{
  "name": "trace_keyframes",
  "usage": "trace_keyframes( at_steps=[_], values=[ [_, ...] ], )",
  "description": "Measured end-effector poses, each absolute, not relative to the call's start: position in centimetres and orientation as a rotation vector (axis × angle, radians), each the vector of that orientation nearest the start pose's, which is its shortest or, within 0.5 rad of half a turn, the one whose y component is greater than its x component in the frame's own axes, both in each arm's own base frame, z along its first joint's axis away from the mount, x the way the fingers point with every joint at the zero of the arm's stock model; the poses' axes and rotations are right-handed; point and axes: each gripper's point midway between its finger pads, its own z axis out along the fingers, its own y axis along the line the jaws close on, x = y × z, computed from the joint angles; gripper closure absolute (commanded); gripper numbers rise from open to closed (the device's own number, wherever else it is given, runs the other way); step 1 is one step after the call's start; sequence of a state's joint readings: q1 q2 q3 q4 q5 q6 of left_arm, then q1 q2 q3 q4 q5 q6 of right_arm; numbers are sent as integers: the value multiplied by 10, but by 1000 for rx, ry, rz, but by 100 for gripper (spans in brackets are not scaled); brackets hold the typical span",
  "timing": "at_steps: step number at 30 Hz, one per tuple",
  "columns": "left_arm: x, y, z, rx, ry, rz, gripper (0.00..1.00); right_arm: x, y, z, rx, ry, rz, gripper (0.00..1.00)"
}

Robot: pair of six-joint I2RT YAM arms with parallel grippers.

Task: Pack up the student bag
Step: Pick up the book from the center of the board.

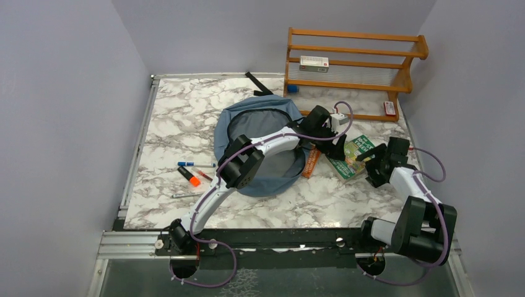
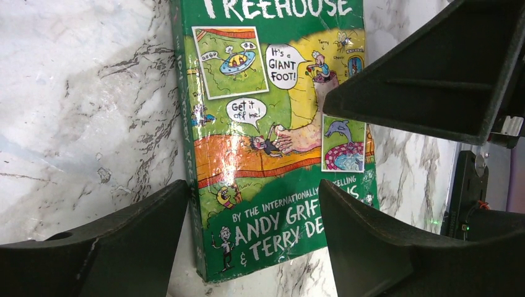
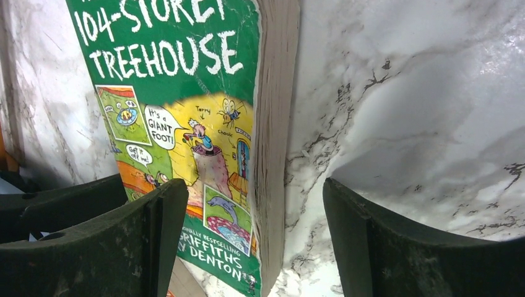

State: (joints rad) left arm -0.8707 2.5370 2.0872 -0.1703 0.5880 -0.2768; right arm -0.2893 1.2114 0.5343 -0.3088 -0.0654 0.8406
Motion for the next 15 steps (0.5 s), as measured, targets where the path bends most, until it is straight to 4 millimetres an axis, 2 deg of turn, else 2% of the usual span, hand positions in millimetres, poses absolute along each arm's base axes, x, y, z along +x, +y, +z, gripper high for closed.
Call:
trace_keyframes(
  at_steps=[4, 8, 15],
  values=[
    [327, -554, 54, 1034, 2135, -1248, 21, 270, -34, 31, 1369, 2192, 310, 20],
    [327, -554, 54, 1035, 2136, -1249, 21, 280, -32, 30, 1373, 2176, 350, 27],
    [329, -553, 55, 1030, 2139, -1247, 21, 291, -35, 26, 1381, 2145, 369, 53]
  ],
)
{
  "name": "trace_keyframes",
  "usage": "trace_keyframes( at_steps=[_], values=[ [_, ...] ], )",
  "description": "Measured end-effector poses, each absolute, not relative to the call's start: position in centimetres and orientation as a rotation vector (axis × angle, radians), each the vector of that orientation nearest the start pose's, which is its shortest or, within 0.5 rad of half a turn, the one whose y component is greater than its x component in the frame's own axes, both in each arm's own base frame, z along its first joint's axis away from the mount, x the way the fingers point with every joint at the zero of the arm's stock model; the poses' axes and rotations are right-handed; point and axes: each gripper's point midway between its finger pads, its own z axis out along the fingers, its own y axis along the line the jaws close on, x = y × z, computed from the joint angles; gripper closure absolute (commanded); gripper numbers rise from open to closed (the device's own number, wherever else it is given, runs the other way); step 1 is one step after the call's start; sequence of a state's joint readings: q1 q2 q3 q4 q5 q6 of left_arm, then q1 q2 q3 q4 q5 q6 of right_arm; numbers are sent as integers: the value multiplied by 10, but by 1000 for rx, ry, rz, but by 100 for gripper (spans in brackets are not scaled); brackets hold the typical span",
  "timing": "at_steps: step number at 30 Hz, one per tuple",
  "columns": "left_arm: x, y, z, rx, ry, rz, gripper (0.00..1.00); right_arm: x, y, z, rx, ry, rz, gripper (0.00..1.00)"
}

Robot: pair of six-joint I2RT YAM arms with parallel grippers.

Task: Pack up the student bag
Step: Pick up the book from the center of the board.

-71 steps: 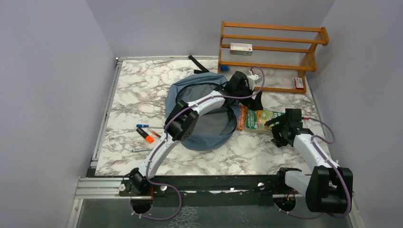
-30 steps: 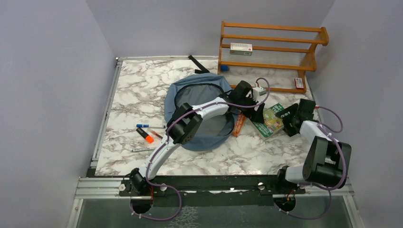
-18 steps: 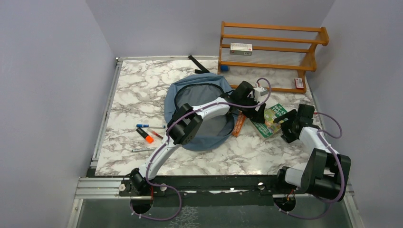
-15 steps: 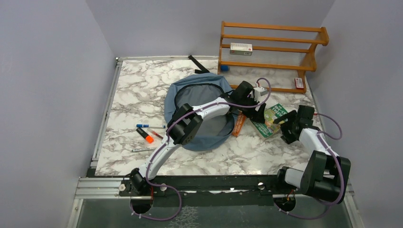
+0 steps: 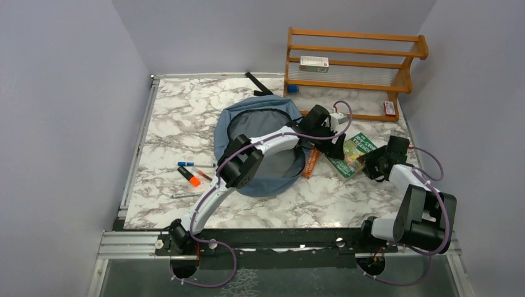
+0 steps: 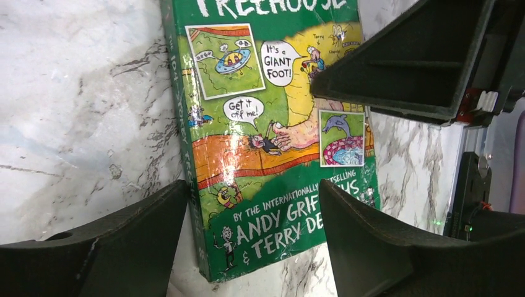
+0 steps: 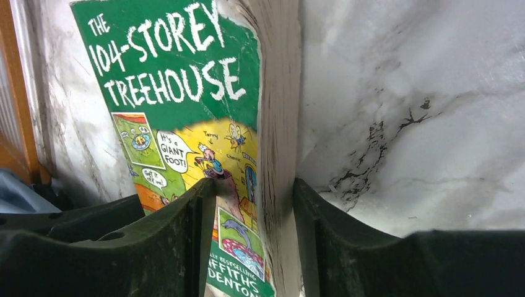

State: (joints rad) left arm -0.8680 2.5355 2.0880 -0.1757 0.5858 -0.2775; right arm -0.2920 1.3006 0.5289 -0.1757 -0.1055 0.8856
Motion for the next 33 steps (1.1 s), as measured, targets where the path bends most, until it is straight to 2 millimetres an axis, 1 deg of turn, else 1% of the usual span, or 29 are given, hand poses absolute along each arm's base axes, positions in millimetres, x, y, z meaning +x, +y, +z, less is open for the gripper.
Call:
trace_keyframes(
  at_steps=[5, 6, 9, 11, 13, 16, 20, 22, 26, 28, 30, 33],
  values=[
    [335, -548, 58, 964, 2186, -1258, 21, 291, -35, 21, 1388, 2113, 378, 68],
    [339, -545, 58, 935, 2209, -1259, 21, 292, -35, 20, 1392, 2103, 383, 72],
    [348, -539, 60, 849, 2260, -1277, 21, 293, -35, 19, 1401, 2078, 396, 90],
    [357, -534, 62, 791, 2284, -1285, 21, 295, -35, 20, 1401, 2064, 404, 96],
    [363, -531, 65, 750, 2297, -1293, 21, 298, -35, 19, 1404, 2055, 413, 98],
    [376, -527, 76, 682, 2303, -1310, 21, 301, -36, 19, 1403, 2044, 424, 100],
    [381, -531, 87, 646, 2295, -1332, 23, 303, -34, 19, 1402, 2039, 438, 100],
    [380, -534, 89, 638, 2296, -1345, 26, 303, -34, 19, 1403, 2038, 440, 99],
    [379, -537, 82, 626, 2322, -1366, 28, 303, -34, 19, 1402, 2036, 441, 100],
    [378, -536, 74, 622, 2346, -1367, 28, 303, -34, 19, 1401, 2035, 441, 100],
    [376, -534, 62, 615, 2386, -1356, 28, 303, -34, 20, 1398, 2031, 442, 100],
    [374, -534, 61, 613, 2401, -1357, 28, 304, -35, 22, 1388, 2021, 445, 100]
  ],
)
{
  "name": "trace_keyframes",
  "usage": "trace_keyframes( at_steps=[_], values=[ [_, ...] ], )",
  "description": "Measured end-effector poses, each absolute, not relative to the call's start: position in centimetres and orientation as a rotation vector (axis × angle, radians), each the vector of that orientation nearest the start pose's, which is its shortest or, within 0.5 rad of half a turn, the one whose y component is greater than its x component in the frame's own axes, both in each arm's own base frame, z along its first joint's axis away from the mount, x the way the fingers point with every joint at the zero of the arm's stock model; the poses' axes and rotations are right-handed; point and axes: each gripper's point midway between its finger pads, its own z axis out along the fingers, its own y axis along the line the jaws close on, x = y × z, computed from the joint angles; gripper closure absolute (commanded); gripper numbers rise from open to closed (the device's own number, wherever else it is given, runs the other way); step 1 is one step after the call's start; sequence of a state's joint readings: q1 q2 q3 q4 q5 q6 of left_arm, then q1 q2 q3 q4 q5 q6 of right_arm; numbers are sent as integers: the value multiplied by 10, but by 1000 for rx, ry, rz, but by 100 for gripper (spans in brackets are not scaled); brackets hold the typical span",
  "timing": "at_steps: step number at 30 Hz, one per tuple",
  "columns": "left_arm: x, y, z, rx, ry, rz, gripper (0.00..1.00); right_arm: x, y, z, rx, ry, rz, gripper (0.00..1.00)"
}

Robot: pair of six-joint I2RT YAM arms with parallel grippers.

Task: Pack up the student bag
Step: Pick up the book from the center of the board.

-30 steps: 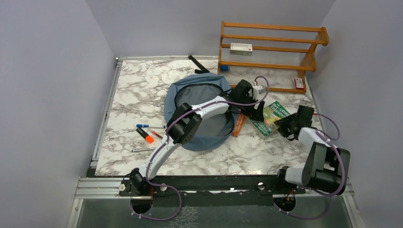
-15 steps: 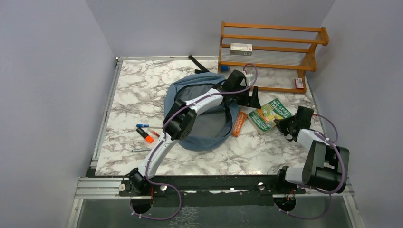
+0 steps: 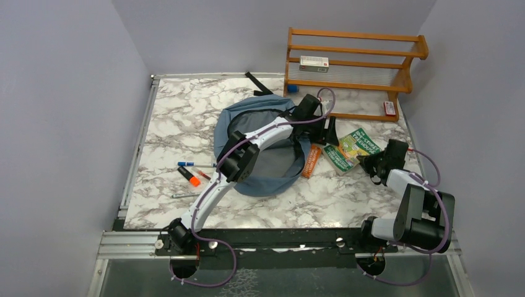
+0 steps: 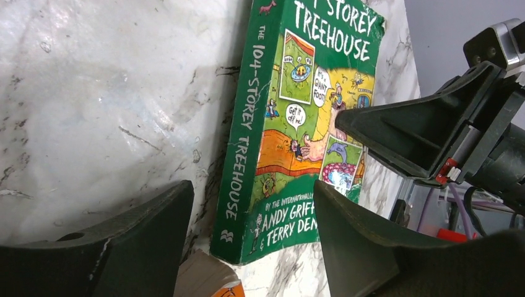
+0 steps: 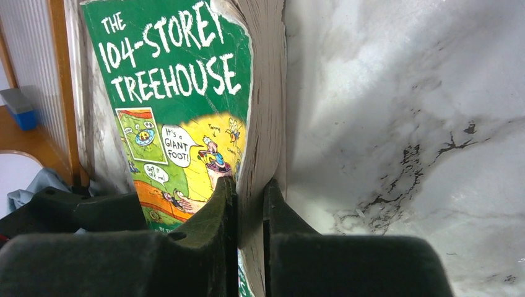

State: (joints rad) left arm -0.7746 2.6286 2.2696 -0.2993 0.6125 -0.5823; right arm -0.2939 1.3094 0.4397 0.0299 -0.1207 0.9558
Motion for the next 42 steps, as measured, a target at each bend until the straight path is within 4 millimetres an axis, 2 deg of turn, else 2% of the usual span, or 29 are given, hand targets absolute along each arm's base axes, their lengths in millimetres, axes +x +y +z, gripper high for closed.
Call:
trace_keyframes(
  at_steps=[6, 12, 20, 22, 24, 27, 30, 32, 34, 38, 42],
  values=[
    [370, -536, 61, 623, 2417, -1362, 28, 304, -35, 22, 1374, 2018, 445, 99],
    [354, -545, 60, 692, 2408, -1395, 31, 308, -34, 19, 1353, 2029, 457, 100],
    [357, -542, 52, 721, 2407, -1389, 63, 315, -35, 19, 1309, 2037, 462, 98],
    [358, -541, 49, 722, 2413, -1382, 73, 315, -35, 20, 1307, 2034, 463, 93],
    [359, -540, 49, 714, 2419, -1385, 80, 315, -36, 24, 1303, 2020, 465, 84],
    [357, -542, 54, 712, 2415, -1415, 85, 310, -36, 26, 1315, 1996, 459, 67],
    [351, -546, 57, 710, 2421, -1443, 100, 301, -38, 30, 1336, 1981, 430, 47],
    [351, -549, 60, 703, 2412, -1457, 100, 289, -39, 31, 1356, 1982, 400, 36],
    [351, -552, 64, 704, 2392, -1463, 100, 277, -39, 34, 1371, 1973, 374, 30],
    [352, -552, 90, 708, 2337, -1462, 100, 267, -42, 54, 1348, 1922, 348, 25],
    [362, -549, 140, 711, 2224, -1434, 100, 268, -46, 84, 1282, 1884, 334, 24]
  ],
)
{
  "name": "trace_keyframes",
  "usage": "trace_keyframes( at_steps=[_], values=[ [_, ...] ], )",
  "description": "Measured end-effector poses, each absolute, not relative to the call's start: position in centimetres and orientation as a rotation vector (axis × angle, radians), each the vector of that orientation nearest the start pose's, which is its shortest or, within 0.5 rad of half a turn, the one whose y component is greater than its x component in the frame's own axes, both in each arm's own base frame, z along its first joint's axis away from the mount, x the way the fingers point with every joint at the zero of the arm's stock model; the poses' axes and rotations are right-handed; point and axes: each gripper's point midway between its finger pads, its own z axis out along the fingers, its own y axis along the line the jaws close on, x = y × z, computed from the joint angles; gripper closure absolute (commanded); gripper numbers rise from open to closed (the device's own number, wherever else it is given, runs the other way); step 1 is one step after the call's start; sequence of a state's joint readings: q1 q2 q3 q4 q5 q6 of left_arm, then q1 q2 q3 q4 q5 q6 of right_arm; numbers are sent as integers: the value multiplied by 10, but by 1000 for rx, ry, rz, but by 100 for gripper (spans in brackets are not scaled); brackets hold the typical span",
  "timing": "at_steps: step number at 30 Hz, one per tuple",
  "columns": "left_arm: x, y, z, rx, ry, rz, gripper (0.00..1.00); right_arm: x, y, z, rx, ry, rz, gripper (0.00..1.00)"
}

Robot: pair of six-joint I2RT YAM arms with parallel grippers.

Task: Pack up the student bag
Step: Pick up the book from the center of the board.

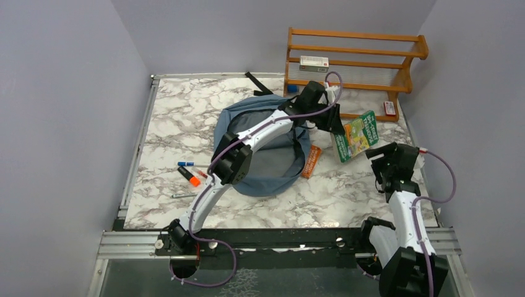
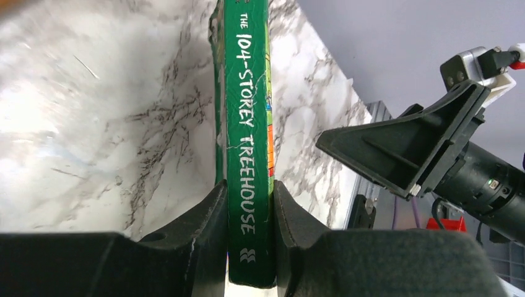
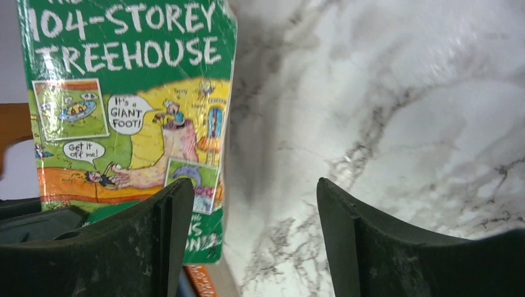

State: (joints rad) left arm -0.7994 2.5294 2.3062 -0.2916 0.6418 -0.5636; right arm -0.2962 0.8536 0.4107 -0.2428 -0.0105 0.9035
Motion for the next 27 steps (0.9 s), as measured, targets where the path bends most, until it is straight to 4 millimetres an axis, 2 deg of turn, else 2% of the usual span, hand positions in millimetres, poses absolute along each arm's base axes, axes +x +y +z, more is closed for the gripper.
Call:
trace_keyframes(
  at_steps=[5, 12, 15, 18, 22, 27],
  values=[
    [378, -524, 204, 719, 2082, -1362, 100, 280, -52, 141, 1129, 1808, 326, 23],
    [386, -481, 272, 765, 1914, -1224, 100, 296, -42, 204, 856, 1787, 360, 24],
    [385, -458, 292, 797, 1860, -1172, 100, 301, -32, 231, 705, 1779, 394, 23],
    [381, -434, 303, 824, 1832, -1121, 100, 307, -15, 262, 510, 1750, 453, 23],
    [379, -383, 304, 830, 1836, -1038, 100, 312, 13, 292, 266, 1701, 573, 22],
    [378, -320, 299, 821, 1854, -920, 100, 316, 50, 307, -10, 1665, 749, 21]
  ],
)
